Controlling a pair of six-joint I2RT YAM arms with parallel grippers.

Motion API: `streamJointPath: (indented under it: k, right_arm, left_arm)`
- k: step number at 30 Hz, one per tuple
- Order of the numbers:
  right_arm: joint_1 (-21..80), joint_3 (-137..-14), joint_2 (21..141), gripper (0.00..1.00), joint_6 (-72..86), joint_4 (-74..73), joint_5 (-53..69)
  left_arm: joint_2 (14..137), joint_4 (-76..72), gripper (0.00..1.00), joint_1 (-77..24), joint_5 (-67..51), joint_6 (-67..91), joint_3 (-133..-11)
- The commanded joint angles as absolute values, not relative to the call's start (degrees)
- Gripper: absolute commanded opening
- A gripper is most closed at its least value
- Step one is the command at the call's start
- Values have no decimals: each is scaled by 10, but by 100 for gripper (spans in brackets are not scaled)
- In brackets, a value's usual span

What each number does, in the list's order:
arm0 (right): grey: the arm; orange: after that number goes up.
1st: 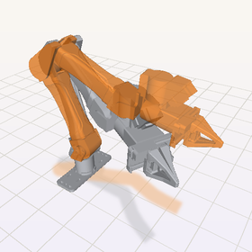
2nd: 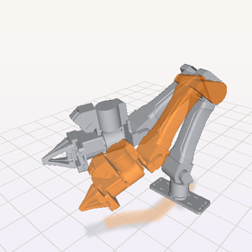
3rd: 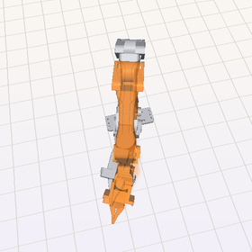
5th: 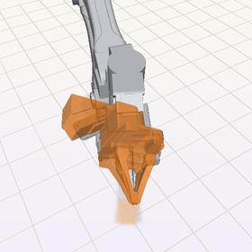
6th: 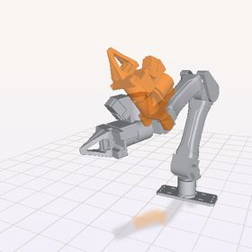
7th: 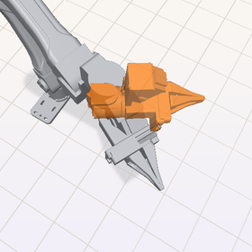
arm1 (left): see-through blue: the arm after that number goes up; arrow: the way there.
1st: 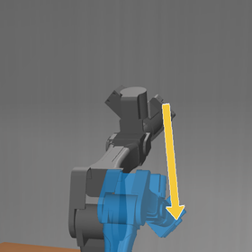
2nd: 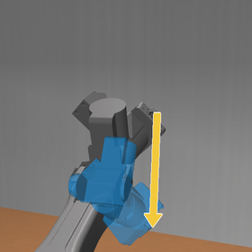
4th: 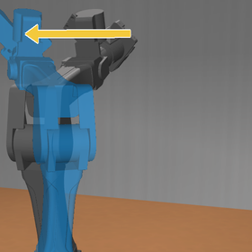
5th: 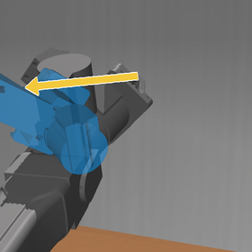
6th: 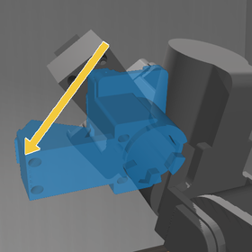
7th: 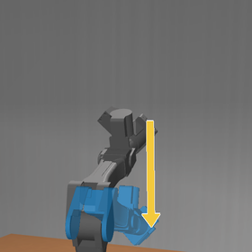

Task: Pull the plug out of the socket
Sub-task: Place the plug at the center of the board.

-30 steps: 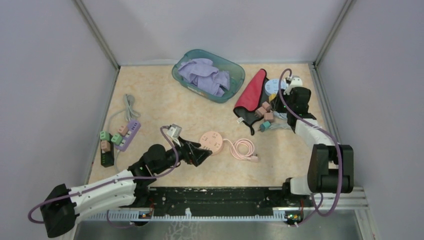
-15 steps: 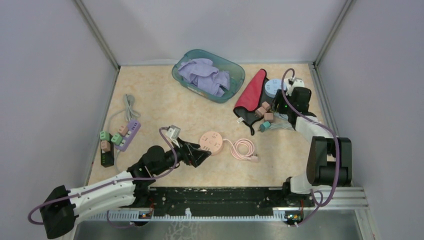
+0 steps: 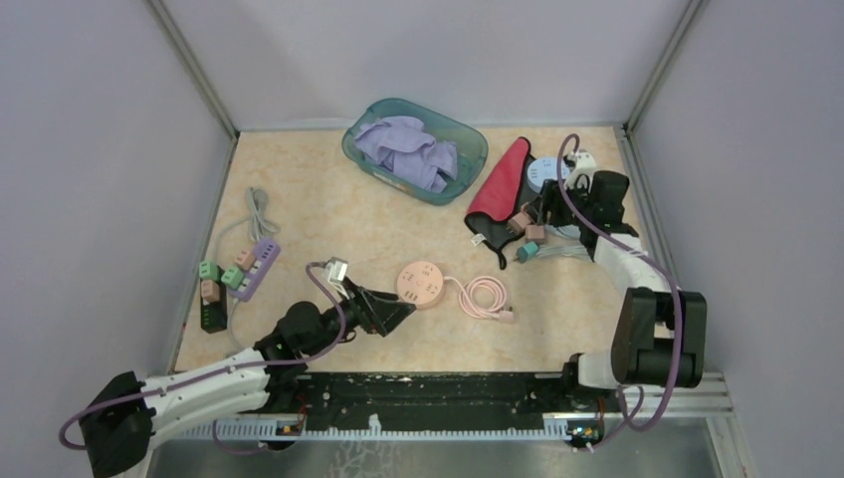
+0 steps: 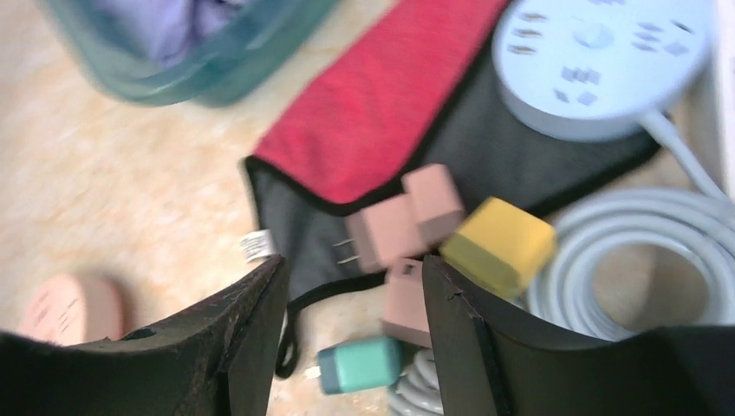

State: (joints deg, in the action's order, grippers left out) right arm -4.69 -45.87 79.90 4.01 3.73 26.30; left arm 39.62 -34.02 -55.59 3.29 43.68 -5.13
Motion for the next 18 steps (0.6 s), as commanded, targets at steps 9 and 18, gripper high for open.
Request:
streamJointPath:
  k: [9, 18]
  right_arm:
    - [-50, -461, 723, 58, -94, 51, 680]
    - [2, -467, 695, 63, -294, -97, 760]
  left_arm:
    - [402, -301, 100, -553, 67, 459, -70]
    - [448, -81, 100, -553, 134, 392, -172]
